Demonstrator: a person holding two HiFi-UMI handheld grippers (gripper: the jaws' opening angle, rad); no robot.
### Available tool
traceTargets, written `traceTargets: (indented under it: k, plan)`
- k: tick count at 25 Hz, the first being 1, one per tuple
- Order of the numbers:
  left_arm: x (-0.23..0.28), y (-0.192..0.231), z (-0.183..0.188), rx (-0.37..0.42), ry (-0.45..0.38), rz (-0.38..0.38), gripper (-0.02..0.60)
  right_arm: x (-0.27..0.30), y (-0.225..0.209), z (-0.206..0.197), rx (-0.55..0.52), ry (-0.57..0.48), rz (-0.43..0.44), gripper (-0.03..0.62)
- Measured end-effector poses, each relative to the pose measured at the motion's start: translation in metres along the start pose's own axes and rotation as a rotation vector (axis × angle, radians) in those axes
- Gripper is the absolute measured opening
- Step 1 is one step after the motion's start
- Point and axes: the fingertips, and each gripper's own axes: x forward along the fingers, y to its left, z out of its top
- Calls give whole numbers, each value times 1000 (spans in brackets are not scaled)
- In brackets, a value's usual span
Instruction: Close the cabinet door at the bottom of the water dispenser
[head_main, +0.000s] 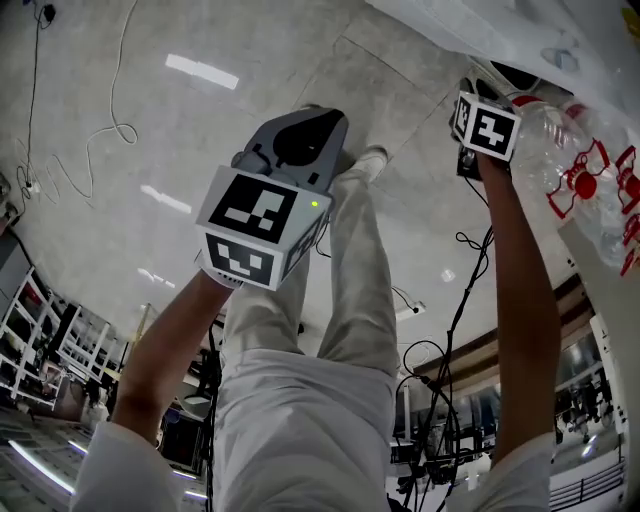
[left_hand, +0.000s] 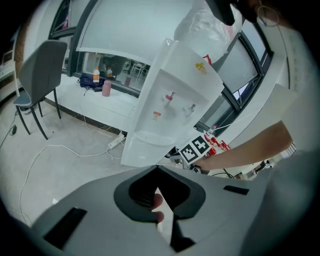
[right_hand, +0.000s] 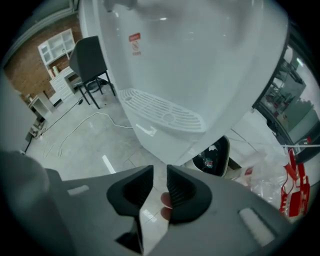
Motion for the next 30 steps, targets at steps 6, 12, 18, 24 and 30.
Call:
traceTargets:
  k: [6,12,18,24,30]
  plan:
    - [-21,-32,15,28,-10,-34,8,-59,35,5,-47,-87,116,26]
    - [-46,-68,29,80,-8,-72,6,-130,50,21,-29,-176,178,11]
    - [-79,-103,42,104,-18,-89,7,-202,52,32,17,-252,232,11]
    - [-119,-133,52,120,-41,-110,6,-277,54,39,63,-339,258,11]
    - [-167,-153,62,121,-73,-110,6,-353,60,40,100,-416,264,11]
